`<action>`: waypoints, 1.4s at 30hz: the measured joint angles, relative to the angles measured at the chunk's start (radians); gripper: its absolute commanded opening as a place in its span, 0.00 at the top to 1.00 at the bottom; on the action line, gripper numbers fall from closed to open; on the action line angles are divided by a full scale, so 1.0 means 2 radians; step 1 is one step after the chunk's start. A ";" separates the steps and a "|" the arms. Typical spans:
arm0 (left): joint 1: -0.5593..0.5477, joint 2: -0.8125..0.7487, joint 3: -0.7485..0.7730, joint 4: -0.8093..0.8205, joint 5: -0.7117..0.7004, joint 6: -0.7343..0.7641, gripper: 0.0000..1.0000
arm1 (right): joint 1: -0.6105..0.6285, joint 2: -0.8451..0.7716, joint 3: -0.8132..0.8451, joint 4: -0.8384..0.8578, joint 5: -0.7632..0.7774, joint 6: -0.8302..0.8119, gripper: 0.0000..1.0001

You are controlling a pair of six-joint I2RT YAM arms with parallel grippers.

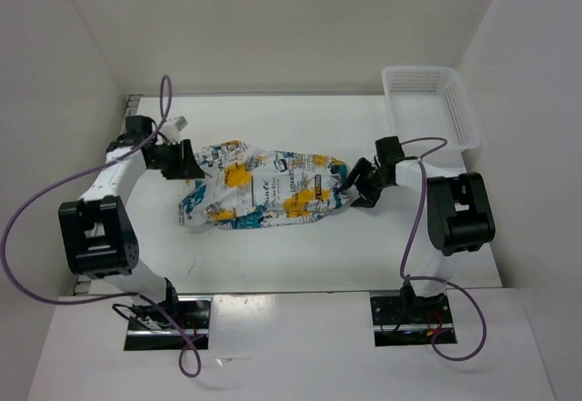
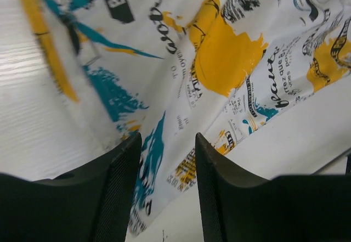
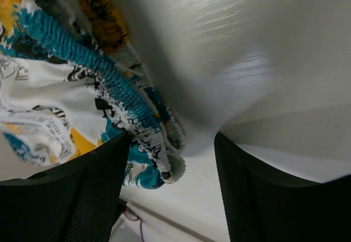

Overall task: Fold and stack the shorts
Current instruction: Fold the shorts

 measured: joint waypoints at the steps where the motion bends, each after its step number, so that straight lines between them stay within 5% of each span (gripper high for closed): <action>1: -0.012 0.018 0.000 0.006 0.003 0.000 0.49 | -0.001 0.009 -0.001 0.002 -0.018 0.002 0.31; 9: -0.069 0.077 -0.034 0.053 0.010 0.000 0.51 | 0.000 0.002 -0.035 0.048 -0.068 0.026 0.30; 16: -0.067 0.135 -0.060 0.073 0.010 -0.006 0.57 | 0.029 0.006 -0.042 0.079 -0.056 0.062 0.42; 20: -0.066 0.136 -0.060 0.075 0.009 -0.012 0.58 | 0.034 0.009 -0.043 0.091 -0.031 0.088 0.57; 25: -0.065 0.138 -0.060 0.075 0.010 -0.013 0.58 | 0.034 0.009 -0.048 0.101 0.016 0.112 1.00; 42: -0.072 0.092 -0.122 0.045 0.034 -0.013 0.58 | 0.040 -0.162 -0.030 -0.018 0.150 0.056 1.00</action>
